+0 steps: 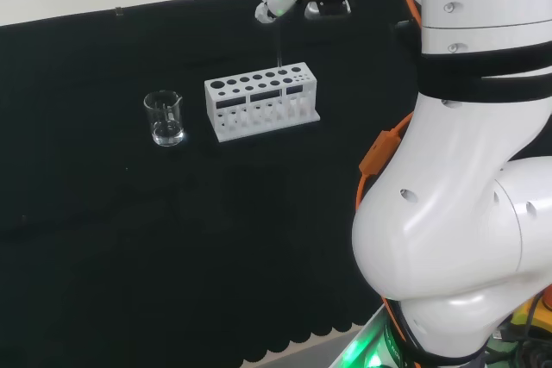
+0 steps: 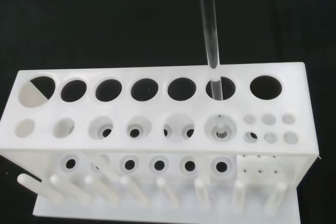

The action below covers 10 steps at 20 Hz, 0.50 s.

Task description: Take the glass rod from the white test tube rack.

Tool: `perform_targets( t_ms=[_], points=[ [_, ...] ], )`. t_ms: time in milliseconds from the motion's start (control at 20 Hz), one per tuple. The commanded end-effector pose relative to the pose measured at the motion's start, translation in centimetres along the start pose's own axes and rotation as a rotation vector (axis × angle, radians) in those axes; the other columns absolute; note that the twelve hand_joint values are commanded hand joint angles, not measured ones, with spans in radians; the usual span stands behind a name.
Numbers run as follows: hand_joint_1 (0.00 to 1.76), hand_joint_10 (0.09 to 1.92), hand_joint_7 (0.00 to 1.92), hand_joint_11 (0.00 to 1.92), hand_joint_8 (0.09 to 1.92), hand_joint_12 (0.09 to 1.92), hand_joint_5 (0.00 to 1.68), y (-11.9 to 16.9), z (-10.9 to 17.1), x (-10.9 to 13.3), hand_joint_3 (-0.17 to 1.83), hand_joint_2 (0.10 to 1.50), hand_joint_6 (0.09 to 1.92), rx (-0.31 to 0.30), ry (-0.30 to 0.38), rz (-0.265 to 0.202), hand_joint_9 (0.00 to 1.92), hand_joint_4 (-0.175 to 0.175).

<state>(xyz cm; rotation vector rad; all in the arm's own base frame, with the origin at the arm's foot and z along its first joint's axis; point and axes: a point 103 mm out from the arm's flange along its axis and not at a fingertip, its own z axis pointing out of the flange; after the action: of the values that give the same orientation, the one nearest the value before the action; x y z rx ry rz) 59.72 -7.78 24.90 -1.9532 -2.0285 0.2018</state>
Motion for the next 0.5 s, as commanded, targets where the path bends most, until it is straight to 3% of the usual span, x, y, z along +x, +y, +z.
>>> perform_targets(
  t_ms=[50, 500],
  points=[
    [0.69, 0.7, 0.44, 0.4, 0.74, 1.35, 0.48, 0.17, -0.07, 0.04, 0.49, 0.94, 0.91, -0.007, -0.007, -0.012, 0.7, -0.06],
    [0.89, 0.65, 0.53, 0.72, 0.73, 1.24, 0.61, -0.21, 0.04, -0.24, 0.62, 0.91, 1.01, -0.017, 0.0, -0.031, 0.85, -0.086]
  ],
)
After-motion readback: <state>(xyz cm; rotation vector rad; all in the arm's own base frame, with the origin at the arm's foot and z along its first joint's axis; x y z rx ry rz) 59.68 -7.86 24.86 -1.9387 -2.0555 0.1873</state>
